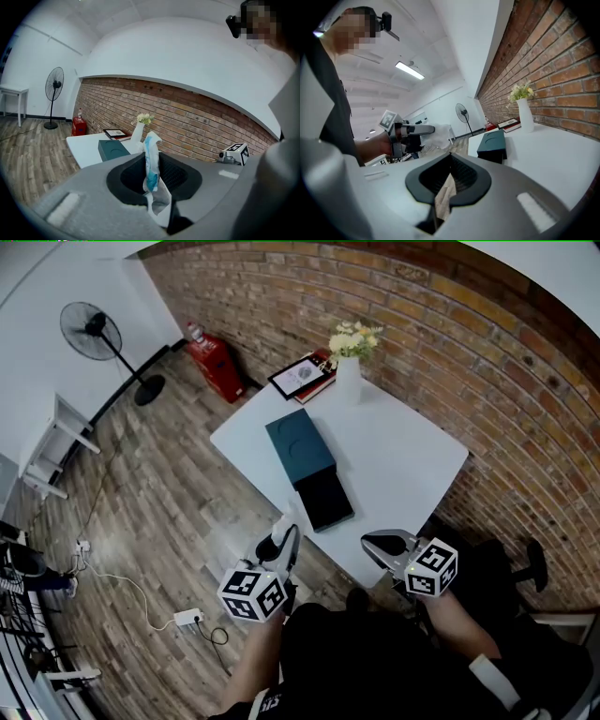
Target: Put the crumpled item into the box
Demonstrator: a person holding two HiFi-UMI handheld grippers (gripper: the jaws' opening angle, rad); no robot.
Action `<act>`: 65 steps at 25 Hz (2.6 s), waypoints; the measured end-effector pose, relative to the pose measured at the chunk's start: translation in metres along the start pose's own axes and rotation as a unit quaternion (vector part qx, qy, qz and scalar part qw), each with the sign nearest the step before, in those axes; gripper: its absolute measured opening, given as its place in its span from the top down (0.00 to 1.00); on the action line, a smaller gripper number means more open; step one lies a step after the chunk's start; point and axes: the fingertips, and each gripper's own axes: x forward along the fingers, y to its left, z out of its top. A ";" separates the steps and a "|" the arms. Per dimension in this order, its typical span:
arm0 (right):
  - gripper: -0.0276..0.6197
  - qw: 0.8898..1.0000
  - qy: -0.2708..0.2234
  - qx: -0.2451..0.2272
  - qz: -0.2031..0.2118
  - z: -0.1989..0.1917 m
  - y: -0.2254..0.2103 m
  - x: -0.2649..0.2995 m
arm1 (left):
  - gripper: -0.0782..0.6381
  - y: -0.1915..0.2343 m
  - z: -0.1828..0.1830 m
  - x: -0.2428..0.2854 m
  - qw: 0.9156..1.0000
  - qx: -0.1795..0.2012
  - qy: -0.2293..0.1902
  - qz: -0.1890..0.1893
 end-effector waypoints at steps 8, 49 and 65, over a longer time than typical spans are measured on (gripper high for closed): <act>0.96 1.000 0.010 0.020 -0.020 0.012 -0.028 0.023 | 0.79 0.030 0.015 0.038 1.000 -0.007 0.013 -0.018; 0.96 0.989 0.030 0.081 -0.123 0.018 -0.112 0.021 | 0.79 0.051 -0.104 0.184 0.972 -0.037 0.206 -0.108; 0.95 0.987 0.017 0.084 -0.133 0.027 -0.129 0.002 | 0.75 0.073 -0.154 0.202 0.952 -0.025 0.290 -0.093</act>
